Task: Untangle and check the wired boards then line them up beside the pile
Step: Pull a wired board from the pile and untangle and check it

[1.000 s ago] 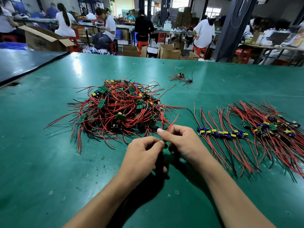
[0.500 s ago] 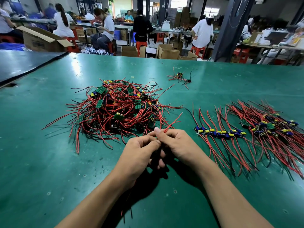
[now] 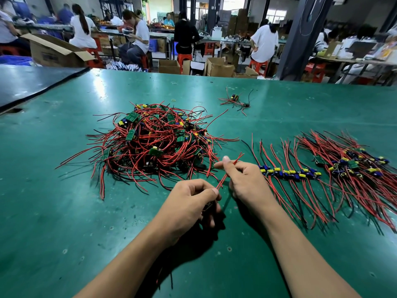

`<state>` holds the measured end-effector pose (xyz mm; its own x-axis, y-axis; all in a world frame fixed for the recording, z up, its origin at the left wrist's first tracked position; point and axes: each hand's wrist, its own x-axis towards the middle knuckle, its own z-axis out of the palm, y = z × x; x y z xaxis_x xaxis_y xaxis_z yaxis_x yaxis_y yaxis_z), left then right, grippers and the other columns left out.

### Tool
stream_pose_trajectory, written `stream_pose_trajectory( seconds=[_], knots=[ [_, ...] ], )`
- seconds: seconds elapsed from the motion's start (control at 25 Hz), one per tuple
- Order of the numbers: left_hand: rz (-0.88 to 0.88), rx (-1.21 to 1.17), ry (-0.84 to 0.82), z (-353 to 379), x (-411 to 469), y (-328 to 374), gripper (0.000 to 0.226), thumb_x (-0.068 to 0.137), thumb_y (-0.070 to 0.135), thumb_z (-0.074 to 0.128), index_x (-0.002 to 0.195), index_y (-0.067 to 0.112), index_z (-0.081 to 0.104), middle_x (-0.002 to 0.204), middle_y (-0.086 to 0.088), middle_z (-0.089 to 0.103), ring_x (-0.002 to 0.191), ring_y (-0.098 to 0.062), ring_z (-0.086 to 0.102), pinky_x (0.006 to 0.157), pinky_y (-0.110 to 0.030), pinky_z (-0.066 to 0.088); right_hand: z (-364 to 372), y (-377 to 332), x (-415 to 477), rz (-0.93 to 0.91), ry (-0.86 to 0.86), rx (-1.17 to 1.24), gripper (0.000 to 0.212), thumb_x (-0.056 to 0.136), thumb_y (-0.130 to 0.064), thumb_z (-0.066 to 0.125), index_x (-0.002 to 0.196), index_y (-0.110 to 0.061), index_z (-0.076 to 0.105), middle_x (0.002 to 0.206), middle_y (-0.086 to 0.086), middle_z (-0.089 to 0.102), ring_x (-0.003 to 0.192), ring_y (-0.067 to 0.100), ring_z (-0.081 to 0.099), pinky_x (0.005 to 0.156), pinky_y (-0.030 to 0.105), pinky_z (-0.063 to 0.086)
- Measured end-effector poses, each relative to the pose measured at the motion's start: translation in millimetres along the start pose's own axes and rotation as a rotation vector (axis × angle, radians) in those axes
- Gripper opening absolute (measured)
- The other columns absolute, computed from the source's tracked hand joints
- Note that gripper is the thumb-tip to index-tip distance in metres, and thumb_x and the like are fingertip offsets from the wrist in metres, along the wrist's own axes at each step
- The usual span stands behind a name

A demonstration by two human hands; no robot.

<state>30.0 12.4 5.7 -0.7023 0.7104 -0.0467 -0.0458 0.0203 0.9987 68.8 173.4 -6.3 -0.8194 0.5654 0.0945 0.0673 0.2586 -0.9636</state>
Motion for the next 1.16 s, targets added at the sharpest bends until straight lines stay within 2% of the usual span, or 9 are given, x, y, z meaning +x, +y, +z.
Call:
stream_pose_trajectory(
  seconds=[0.24,0.36,0.44,0.56,0.72,0.84,0.92,1.08,1.16],
  knots=[
    [-0.07,-0.123,0.024,0.3,0.0,-2.0,0.018,0.095,0.013,0.058,0.082,0.004,0.068,0.059,-0.015,0.062,0.038,-0.022,0.055,0.04,-0.021,0.043,7.3,-10.1,-5.2,0.169,-0.126,0.343,0.047,0.1,-0.046,0.053,0.082,-0.01,0.078,0.05,-0.003,0.03,0.036,0.007,0.025,0.038,0.017,0.02],
    [-0.072,-0.174,0.023,1.3,1.0,-2.7,0.022,0.097,0.014,0.056,0.084,-0.001,0.066,0.057,-0.016,0.059,0.038,-0.023,0.054,0.04,-0.026,0.048,9.9,-12.7,-11.6,0.187,-0.26,0.325,0.043,0.096,-0.047,0.06,0.086,-0.009,0.077,0.053,0.001,0.046,0.039,0.008,0.042,0.04,0.019,0.03],
    [-0.058,-0.174,0.036,-0.9,1.3,-3.1,0.024,0.096,0.008,0.054,0.08,-0.008,0.061,0.058,-0.017,0.059,0.038,-0.024,0.055,0.04,-0.029,0.049,12.8,-12.0,-18.4,0.2,-0.402,0.369,0.041,0.092,-0.046,0.067,0.088,-0.005,0.072,0.057,0.01,0.057,0.041,0.019,0.054,0.041,0.023,0.04],
    [-0.044,-0.155,0.04,-1.6,1.4,-2.8,0.024,0.094,0.004,0.054,0.077,-0.012,0.058,0.056,-0.017,0.058,0.038,-0.023,0.054,0.04,-0.026,0.048,11.9,-10.7,-22.0,0.201,-0.53,0.441,0.046,0.094,-0.042,0.068,0.095,0.003,0.066,0.056,0.017,0.061,0.041,0.027,0.06,0.041,0.029,0.047],
    [-0.015,-0.107,0.046,-0.9,0.8,-2.2,0.026,0.094,0.008,0.059,0.079,-0.013,0.058,0.053,-0.009,0.058,0.037,-0.019,0.05,0.039,-0.02,0.042,4.6,-8.4,-11.4,0.158,-0.426,0.191,0.05,0.097,-0.054,0.058,0.095,-0.007,0.075,0.061,0.019,0.064,0.052,0.025,0.061,0.056,0.032,0.048],
    [0.008,-0.037,-0.004,-2.4,-1.3,0.0,0.025,0.094,0.01,0.059,0.081,-0.012,0.06,0.055,-0.008,0.059,0.038,-0.019,0.049,0.041,-0.02,0.04,-6.5,-6.0,-3.6,0.068,-0.209,-0.091,0.05,0.096,-0.061,0.051,0.09,-0.019,0.079,0.057,0.011,0.04,0.043,0.01,0.037,0.049,0.025,0.028],
    [0.008,-0.017,-0.036,-3.2,-2.3,1.1,0.024,0.094,0.011,0.059,0.083,-0.01,0.061,0.056,-0.008,0.06,0.04,-0.02,0.05,0.043,-0.02,0.04,-10.8,-5.5,-1.7,0.036,-0.124,-0.123,0.05,0.097,-0.058,0.05,0.085,-0.019,0.079,0.058,0.009,0.029,0.043,0.011,0.027,0.049,0.028,0.021],
    [0.001,-0.019,-0.055,-4.8,-2.1,1.3,0.021,0.094,0.011,0.059,0.081,-0.004,0.064,0.057,-0.009,0.059,0.042,-0.02,0.05,0.045,-0.02,0.041,-11.2,-6.7,-1.6,-0.019,-0.014,-0.21,0.046,0.099,-0.05,0.054,0.078,-0.015,0.076,0.037,-0.012,0.039,0.036,0.004,0.037,0.044,0.016,0.024],
    [-0.003,-0.021,-0.063,-5.6,-1.4,0.4,0.02,0.094,0.012,0.06,0.08,-0.002,0.065,0.057,-0.009,0.059,0.042,-0.021,0.051,0.045,-0.02,0.041,-13.0,-7.3,-1.0,-0.071,0.062,-0.274,0.043,0.097,-0.046,0.059,0.073,-0.015,0.076,0.036,-0.014,0.041,0.039,0.002,0.04,0.046,0.016,0.03]
  ],
)
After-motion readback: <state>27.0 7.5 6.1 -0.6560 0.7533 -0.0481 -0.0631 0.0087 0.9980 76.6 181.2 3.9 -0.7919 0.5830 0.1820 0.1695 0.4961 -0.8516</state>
